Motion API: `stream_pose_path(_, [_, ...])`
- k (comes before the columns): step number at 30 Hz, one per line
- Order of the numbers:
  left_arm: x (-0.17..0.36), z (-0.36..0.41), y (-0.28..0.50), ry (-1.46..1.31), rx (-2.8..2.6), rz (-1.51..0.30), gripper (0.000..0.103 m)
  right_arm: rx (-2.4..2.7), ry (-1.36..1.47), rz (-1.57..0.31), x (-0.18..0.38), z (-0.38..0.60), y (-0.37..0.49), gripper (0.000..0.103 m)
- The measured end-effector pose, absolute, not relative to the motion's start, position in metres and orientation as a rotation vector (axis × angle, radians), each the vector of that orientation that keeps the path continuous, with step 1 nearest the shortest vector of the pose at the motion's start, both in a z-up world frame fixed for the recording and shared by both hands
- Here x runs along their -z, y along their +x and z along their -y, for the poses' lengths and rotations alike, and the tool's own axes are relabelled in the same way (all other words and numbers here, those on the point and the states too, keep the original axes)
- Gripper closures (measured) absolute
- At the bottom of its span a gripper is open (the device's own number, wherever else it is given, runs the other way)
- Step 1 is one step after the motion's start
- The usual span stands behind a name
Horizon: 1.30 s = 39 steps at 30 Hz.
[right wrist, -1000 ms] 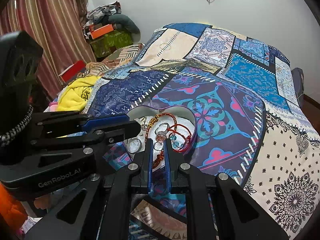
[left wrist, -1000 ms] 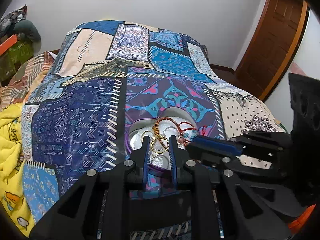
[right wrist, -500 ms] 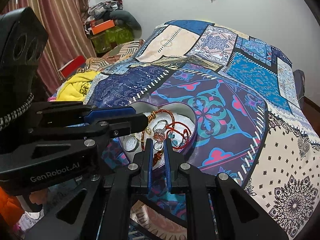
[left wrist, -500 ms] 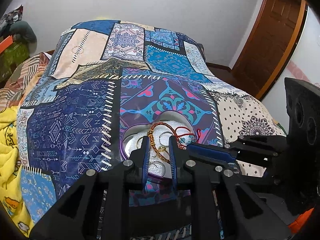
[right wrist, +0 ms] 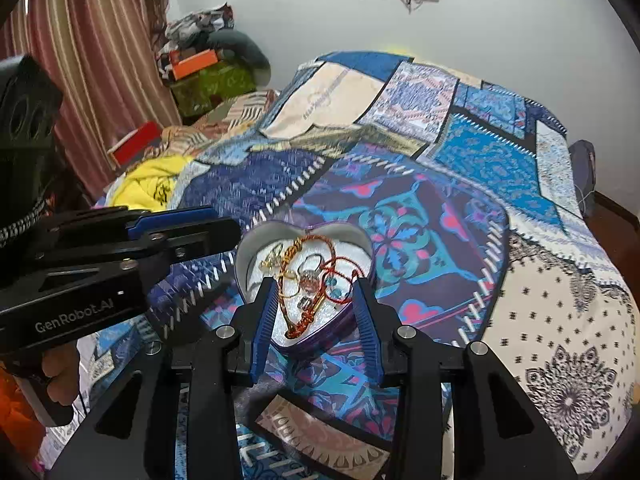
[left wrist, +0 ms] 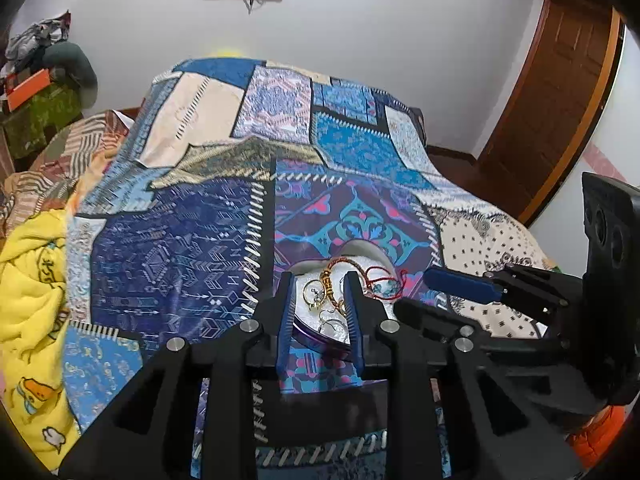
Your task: Organize jewelry
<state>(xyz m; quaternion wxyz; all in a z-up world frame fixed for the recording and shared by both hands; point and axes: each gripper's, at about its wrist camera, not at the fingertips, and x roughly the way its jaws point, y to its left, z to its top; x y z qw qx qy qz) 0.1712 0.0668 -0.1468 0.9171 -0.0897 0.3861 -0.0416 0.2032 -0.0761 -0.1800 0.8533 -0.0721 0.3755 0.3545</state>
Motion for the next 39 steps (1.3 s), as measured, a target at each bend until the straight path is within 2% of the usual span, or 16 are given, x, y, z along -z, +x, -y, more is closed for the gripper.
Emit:
stream_pose_path(6, [0.108,-0.063,0.145,-0.170,0.067,-0.710,0.079,-0.711,-0.119,-0.704,0.145,0.090,0.188,0.068])
stream_pose_path(14, [0.035,-0.044,0.089,-0.095,0.031,-0.504,0.079,-0.664,-0.041,-0.460,0.062,0.121,0.138,0.068])
stream_pose_path(18, [-0.002,-0.030,0.048,-0.043,-0.003,-0.358,0.066,-0.646,0.005,-0.319,0.024,0.138,0.103,0.067])
stream_pose_path(23, [-0.026,-0.020,0.008,-0.011,-0.032,-0.239,0.056,-0.609,0.041,-0.171,-0.007,0.150,0.060,0.054])
stream_pose_path(24, [-0.030,-0.019,0.000,-0.010,-0.042,-0.217,0.050,-0.596,0.042,-0.155,-0.010,0.150,0.055,0.051])
stream_pose_path(29, [-0.037,-0.024,-0.020,-0.043,-0.083,-0.169,0.021,-0.531,0.057,-0.097,-0.012,0.150,0.040,0.020])
stream_pose_path(30, [-0.038,-0.026,-0.022,-0.049,-0.095,-0.163,0.017,-0.522,0.058,-0.091,-0.011,0.150,0.039,0.019])
stream_pose_path(34, [-0.037,-0.031,-0.024,-0.057,-0.121,-0.165,0.016,-0.495,0.047,-0.096,-0.010,0.145,0.039,0.018])
stream_pose_path(37, [-0.036,-0.029,-0.029,-0.058,-0.122,-0.167,0.016,-0.482,0.049,-0.097,-0.011,0.144,0.036,0.007])
stream_pose_path(39, [-0.036,-0.029,-0.029,-0.057,-0.121,-0.166,0.015,-0.485,0.053,-0.096,-0.010,0.144,0.034,0.006])
